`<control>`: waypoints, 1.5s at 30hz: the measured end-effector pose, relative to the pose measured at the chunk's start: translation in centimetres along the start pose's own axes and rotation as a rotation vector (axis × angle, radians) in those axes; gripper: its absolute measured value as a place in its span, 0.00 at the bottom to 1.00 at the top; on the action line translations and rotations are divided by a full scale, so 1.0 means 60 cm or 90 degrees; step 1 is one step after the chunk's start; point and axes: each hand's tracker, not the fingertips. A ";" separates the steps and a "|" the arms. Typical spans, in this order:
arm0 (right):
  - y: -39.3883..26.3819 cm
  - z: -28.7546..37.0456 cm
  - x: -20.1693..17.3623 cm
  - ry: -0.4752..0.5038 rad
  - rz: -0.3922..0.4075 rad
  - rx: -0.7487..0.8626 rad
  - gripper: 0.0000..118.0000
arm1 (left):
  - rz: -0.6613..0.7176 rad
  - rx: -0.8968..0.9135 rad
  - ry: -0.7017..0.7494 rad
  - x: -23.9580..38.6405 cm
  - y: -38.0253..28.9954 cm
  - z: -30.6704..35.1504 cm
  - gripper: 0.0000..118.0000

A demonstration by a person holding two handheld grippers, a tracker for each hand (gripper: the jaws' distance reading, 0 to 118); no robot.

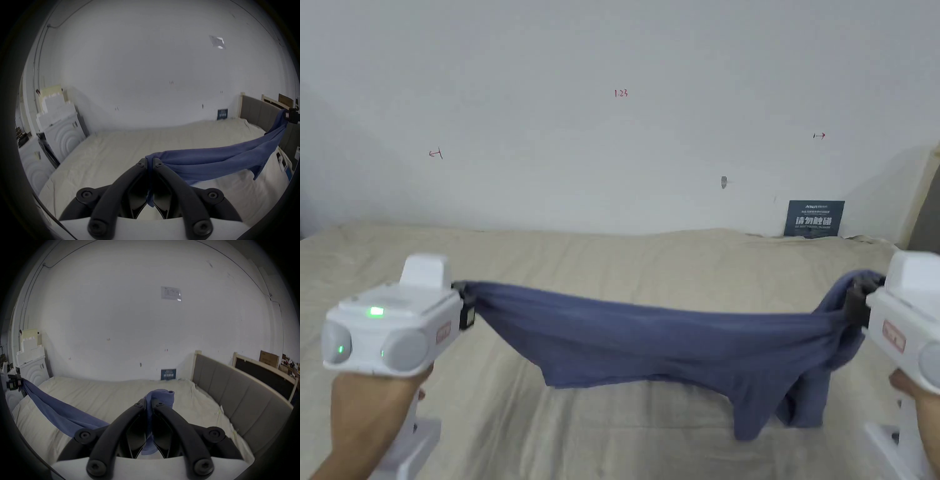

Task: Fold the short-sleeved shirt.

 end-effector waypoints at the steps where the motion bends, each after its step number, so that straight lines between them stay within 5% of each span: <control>1: -0.023 0.012 -0.001 0.002 0.001 -0.013 0.02 | -0.002 -0.016 -0.002 -0.005 -0.030 -0.003 0.02; 15: -0.329 0.227 0.041 -0.007 -0.049 -0.161 0.02 | 0.077 -0.229 -0.022 -0.034 -0.394 0.165 0.02; 26: -0.444 0.348 0.031 -0.032 -0.076 -0.234 0.02 | 0.059 -0.273 -0.004 -0.057 -0.468 0.271 0.02; 37: -0.489 0.339 -0.010 -0.064 -0.093 -0.359 0.03 | 0.085 -0.401 0.024 -0.037 -0.534 0.208 0.03; 42: -0.471 0.346 -0.011 -0.065 -0.074 -0.370 0.17 | 0.079 -0.391 0.066 -0.021 -0.516 0.217 0.27; 45: -0.415 0.369 -0.022 -0.058 -0.045 -0.290 0.56 | 0.116 -0.358 0.045 -0.022 -0.482 0.232 0.63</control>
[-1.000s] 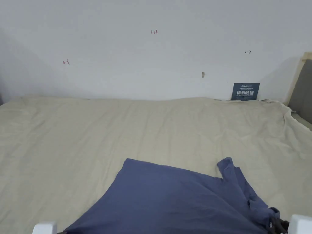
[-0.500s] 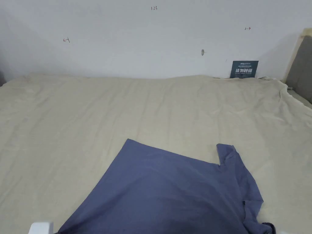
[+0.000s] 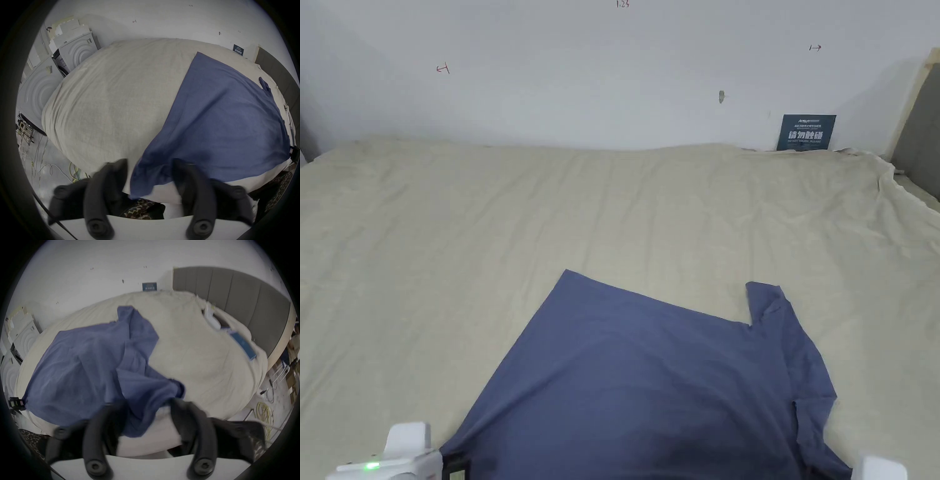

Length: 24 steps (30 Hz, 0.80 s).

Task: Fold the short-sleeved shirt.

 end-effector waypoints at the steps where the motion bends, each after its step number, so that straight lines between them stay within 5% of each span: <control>1: 0.018 0.016 -0.005 0.009 0.006 0.024 0.64 | 0.014 0.023 -0.015 0.002 0.009 0.016 0.77; 3: 0.058 0.039 -0.003 0.023 0.029 0.083 0.64 | 0.025 0.090 -0.029 0.015 0.034 0.056 0.83; 12: 0.178 0.123 -0.016 0.037 0.078 0.297 0.64 | 0.007 0.331 -0.079 0.090 0.132 0.203 0.82; 15: 0.177 0.111 -0.008 0.040 0.082 0.310 0.57 | -0.016 0.379 -0.101 0.111 0.142 0.214 0.61; 19: 0.175 0.095 0.000 0.037 0.077 0.316 0.00 | -0.021 0.398 -0.149 0.134 0.152 0.210 0.05; 24: 0.175 0.077 0.007 0.041 0.068 0.314 0.00 | -0.052 0.375 -0.176 0.167 0.174 0.184 0.00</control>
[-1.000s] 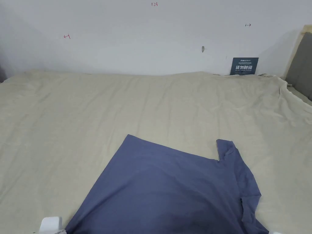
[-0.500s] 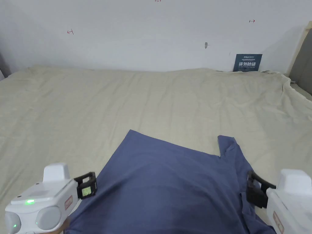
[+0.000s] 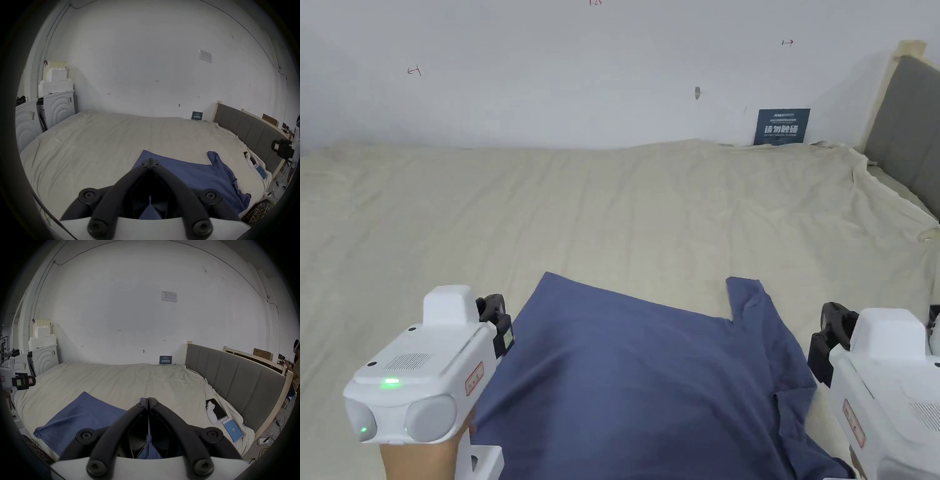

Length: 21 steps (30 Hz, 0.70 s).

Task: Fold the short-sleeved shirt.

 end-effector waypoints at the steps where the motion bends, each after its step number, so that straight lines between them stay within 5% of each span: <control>1: -0.001 -0.003 0.003 -0.002 0.000 -0.001 0.00 | -0.011 -0.006 -0.003 0.004 0.000 -0.009 0.00; 19: -0.014 -0.176 0.017 -0.014 -0.006 -0.073 0.00 | -0.009 -0.251 -0.062 -0.028 0.067 -0.461 0.00; 21: -0.020 -0.200 0.016 -0.015 -0.005 -0.082 0.00 | -0.003 -0.292 -0.055 -0.031 0.064 -0.519 0.10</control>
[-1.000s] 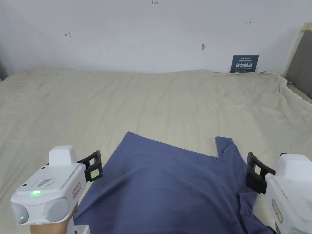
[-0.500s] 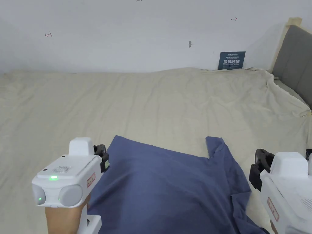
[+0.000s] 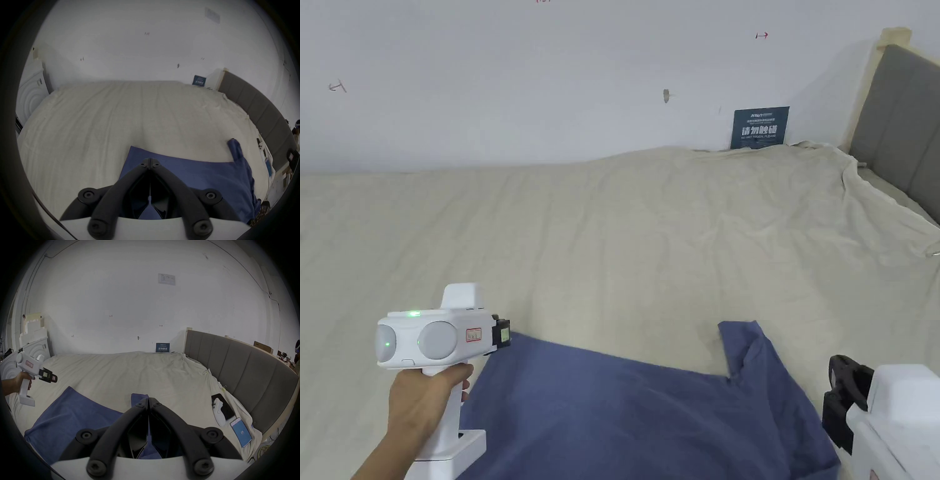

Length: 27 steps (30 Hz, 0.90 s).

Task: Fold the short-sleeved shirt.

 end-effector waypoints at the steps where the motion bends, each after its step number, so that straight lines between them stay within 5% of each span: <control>1: 0.000 -0.010 -0.001 0.000 -0.001 -0.004 0.00 | 0.000 -0.011 0.003 -0.004 0.008 -0.021 0.23; 4: -0.004 -0.042 -0.005 0.000 -0.003 -0.016 0.00 | -0.002 -0.081 0.037 -0.009 0.025 -0.095 0.70; 9: -0.004 -0.077 -0.020 0.000 -0.004 -0.035 0.00 | -0.033 -0.136 0.066 -0.013 0.028 -0.182 0.71; 15: -0.019 -0.094 -0.021 -0.002 -0.009 -0.060 0.00 | -0.012 -0.166 0.064 -0.015 0.018 -0.192 0.60; 17: -0.022 -0.095 -0.021 -0.004 -0.009 -0.067 0.00 | -0.075 -0.150 0.043 0.001 0.017 -0.179 0.39; 19: -0.025 -0.093 -0.020 -0.006 -0.019 -0.074 0.00 | -0.076 -0.155 0.027 0.015 0.014 -0.165 0.03; 27: -0.030 -0.095 0.032 -0.001 -0.076 -0.173 0.00 | -0.072 -0.074 0.001 0.032 0.010 -0.054 0.01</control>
